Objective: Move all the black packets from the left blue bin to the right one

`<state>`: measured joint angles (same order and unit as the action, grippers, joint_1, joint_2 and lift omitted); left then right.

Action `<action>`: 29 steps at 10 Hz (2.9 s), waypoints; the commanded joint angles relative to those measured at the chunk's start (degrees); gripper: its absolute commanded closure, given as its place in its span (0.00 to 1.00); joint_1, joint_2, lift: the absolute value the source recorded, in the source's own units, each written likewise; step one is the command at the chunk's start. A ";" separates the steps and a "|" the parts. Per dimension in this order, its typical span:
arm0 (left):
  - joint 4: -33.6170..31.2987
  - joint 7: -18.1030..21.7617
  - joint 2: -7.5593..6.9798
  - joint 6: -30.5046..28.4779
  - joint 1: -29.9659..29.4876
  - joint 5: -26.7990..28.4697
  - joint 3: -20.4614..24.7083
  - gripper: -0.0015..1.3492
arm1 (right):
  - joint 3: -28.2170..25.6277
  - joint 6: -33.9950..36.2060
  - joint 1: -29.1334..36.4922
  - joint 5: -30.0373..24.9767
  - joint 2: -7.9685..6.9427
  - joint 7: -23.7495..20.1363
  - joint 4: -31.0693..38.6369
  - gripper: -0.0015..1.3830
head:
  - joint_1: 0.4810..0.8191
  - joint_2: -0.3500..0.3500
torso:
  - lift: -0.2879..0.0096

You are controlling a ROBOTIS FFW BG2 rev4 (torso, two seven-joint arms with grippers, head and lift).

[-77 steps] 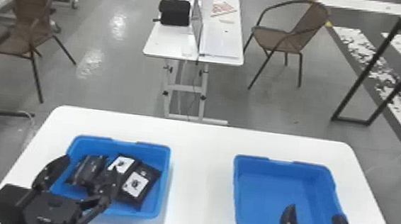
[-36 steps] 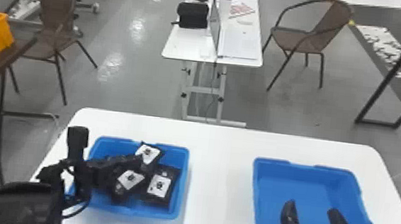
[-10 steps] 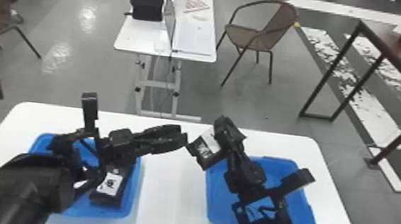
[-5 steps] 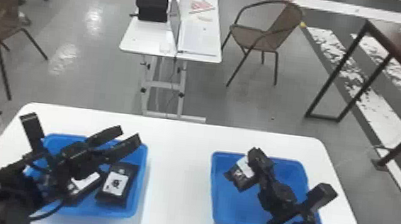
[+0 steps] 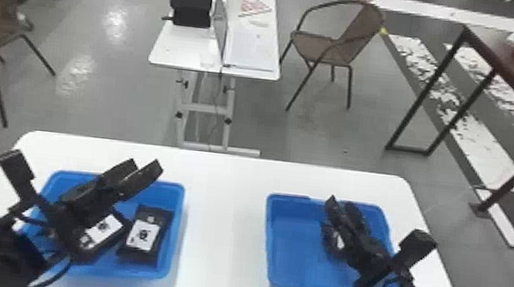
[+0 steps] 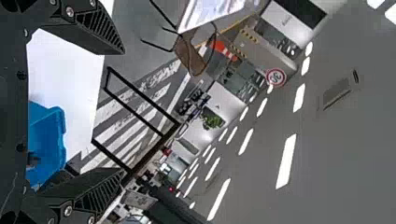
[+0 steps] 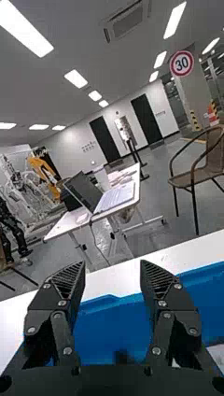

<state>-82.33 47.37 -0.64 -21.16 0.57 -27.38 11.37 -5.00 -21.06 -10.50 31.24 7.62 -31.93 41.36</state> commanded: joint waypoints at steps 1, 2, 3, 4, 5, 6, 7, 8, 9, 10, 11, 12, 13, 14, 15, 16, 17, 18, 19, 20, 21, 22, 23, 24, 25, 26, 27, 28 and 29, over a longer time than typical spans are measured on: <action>-3.89 -3.08 0.79 -8.64 -1.62 -2.24 1.55 0.11 | -2.30 -1.09 2.16 0.67 -0.76 0.02 3.99 0.09 | 0.63 0.29 | 0.97; -5.04 -5.80 0.79 -8.81 -2.41 -2.41 2.25 0.11 | -3.35 -1.09 4.53 2.16 -1.82 0.02 8.12 0.11 | 0.63 0.28 | 0.97; -6.53 -9.67 0.29 -11.54 -3.11 -2.41 2.69 0.11 | -3.71 -1.09 7.43 3.66 -2.69 0.02 12.16 0.12 | 0.63 0.28 | 0.97; -6.53 -10.72 -0.85 -12.86 -3.11 -2.50 2.87 0.11 | -3.62 -1.09 9.89 4.10 -3.22 0.02 15.33 0.12 | 0.63 0.29 | 0.97; -6.53 -12.39 -1.73 -14.09 -3.20 -2.32 2.51 0.11 | -3.62 -1.00 12.17 4.54 -3.84 -0.07 18.23 0.12 | 0.63 0.30 | 0.97; -6.53 -13.80 -1.91 -15.14 -3.20 -1.01 2.16 0.11 | -3.62 -1.00 14.28 5.41 -4.28 -0.07 20.86 0.12 | 0.63 0.32 | 0.97; -9.26 -16.00 -1.91 -18.31 -3.11 2.77 2.60 0.11 | -3.62 -1.00 16.13 5.94 -4.54 -0.07 23.50 0.12 | 0.63 0.33 | 0.97; -12.42 -17.75 -1.91 -21.73 -3.03 7.52 3.30 0.11 | -3.53 -1.00 17.18 6.12 -4.80 -0.07 25.35 0.12 | 0.63 0.33 | 0.97; -13.65 -18.11 -1.82 -23.93 -2.67 11.56 4.01 0.10 | -3.27 -1.00 17.80 6.21 -5.07 -0.07 26.40 0.12 | 0.63 0.35 | 0.97; -13.91 -18.81 -1.91 -27.10 -1.80 14.73 4.10 0.09 | -2.83 -1.00 18.24 6.56 -5.51 -0.07 26.93 0.12 | 0.63 0.37 | 0.97; -13.91 -19.69 -1.82 -32.46 0.40 19.30 3.57 0.11 | -2.21 -1.00 18.42 6.82 -5.77 -0.07 26.93 0.12 | 0.63 0.40 | 0.97; -12.42 -19.42 -2.26 -37.55 3.13 22.72 2.16 0.11 | -1.51 -1.00 18.24 6.91 -5.68 -0.07 26.49 0.12 | 0.63 0.43 | 0.97; -9.17 -18.90 -3.31 -38.70 5.15 21.93 -0.04 0.11 | -1.16 -0.91 18.06 6.91 -5.68 -0.15 26.31 0.12 | 0.63 0.44 | 0.97; -6.80 -19.25 -3.49 -42.04 7.17 21.76 -1.27 0.11 | -0.98 -0.91 18.06 7.00 -5.68 -0.15 26.22 0.12 | 0.63 0.44 | 0.97; -3.63 -18.90 -3.14 -43.36 8.93 20.44 -1.35 0.11 | -0.98 -0.83 18.06 7.00 -5.68 -0.24 26.14 0.12 | 0.63 0.43 | 0.97; -0.73 -19.16 -3.58 -43.97 10.60 18.51 -2.94 0.11 | -0.98 -0.65 18.15 7.00 -5.68 -0.24 26.05 0.12 | 0.63 0.42 | 0.97; -0.55 -20.65 -2.79 -47.05 12.00 20.79 -3.64 0.12 | -0.98 -0.65 18.06 7.26 -5.68 -0.24 25.96 0.12 | 0.63 0.39 | 0.97; 0.41 -20.65 -1.47 -49.16 13.15 22.99 -2.67 0.13 | -0.89 -0.65 17.98 7.26 -5.77 -0.24 25.70 0.12 | 0.63 0.38 | 0.97; 0.50 -20.65 -0.85 -51.88 14.11 26.33 -3.11 0.14 | -0.89 -0.65 18.06 7.52 -5.77 -0.24 25.52 0.12 | 0.63 0.37 | 0.97; 0.85 -20.65 -0.59 -54.08 15.17 28.35 -3.46 0.15 | -0.63 -0.65 17.98 8.05 -5.77 -0.33 25.17 0.12 | 0.63 0.37 | 0.97; 1.73 -20.65 -0.59 -54.61 15.87 29.58 -3.64 0.15 | -0.45 -0.65 17.89 8.40 -5.77 -0.33 24.91 0.12 | 0.63 0.38 | 0.97; 2.96 -20.65 -0.41 -54.78 16.57 30.81 -3.73 0.15 | -0.37 -0.65 17.80 8.40 -5.77 -0.33 24.73 0.12 | 0.63 0.38 | 0.97; 5.69 -20.65 -0.50 -52.67 17.36 30.81 -3.73 0.15 | -0.37 -0.65 17.62 8.49 -5.77 -0.33 24.55 0.12 | 0.63 0.39 | 0.97; 9.90 -20.65 -0.59 -50.74 18.68 30.81 -3.81 0.15 | -0.37 -0.65 17.36 8.58 -5.77 -0.59 24.29 0.12 | 0.63 0.39 | 0.97; 14.39 -20.65 -0.85 -48.54 20.09 30.02 -4.25 0.15 | -0.37 -0.65 17.18 8.84 -5.77 -0.94 24.11 0.12 | 0.63 0.39 | 0.97; 17.90 -20.65 -0.85 -46.78 21.32 30.28 -4.69 0.15 | -0.37 -0.65 16.92 8.93 -5.77 -1.21 23.85 0.12 | 0.63 0.39 | 0.97; 20.36 -20.65 -0.85 -44.50 22.20 30.11 -4.69 0.15 | -0.37 -0.56 16.75 9.02 -5.68 -1.30 23.85 0.12 | 0.63 0.38 | 0.97; 23.26 -20.65 -0.85 -43.44 23.34 30.28 -4.43 0.15 | -0.37 -0.39 16.75 9.11 -5.68 -1.38 23.76 0.12 | 0.63 0.38 | 0.97; 26.52 -20.74 -1.03 -43.09 24.75 30.55 -4.52 0.16 | -0.37 -0.30 16.75 9.46 -5.77 -1.47 23.59 0.12 | 0.63 0.38 | 0.97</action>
<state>-57.66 26.55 -1.55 -64.50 24.51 3.04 6.86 -5.36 -21.41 6.24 40.52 1.92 -33.39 65.04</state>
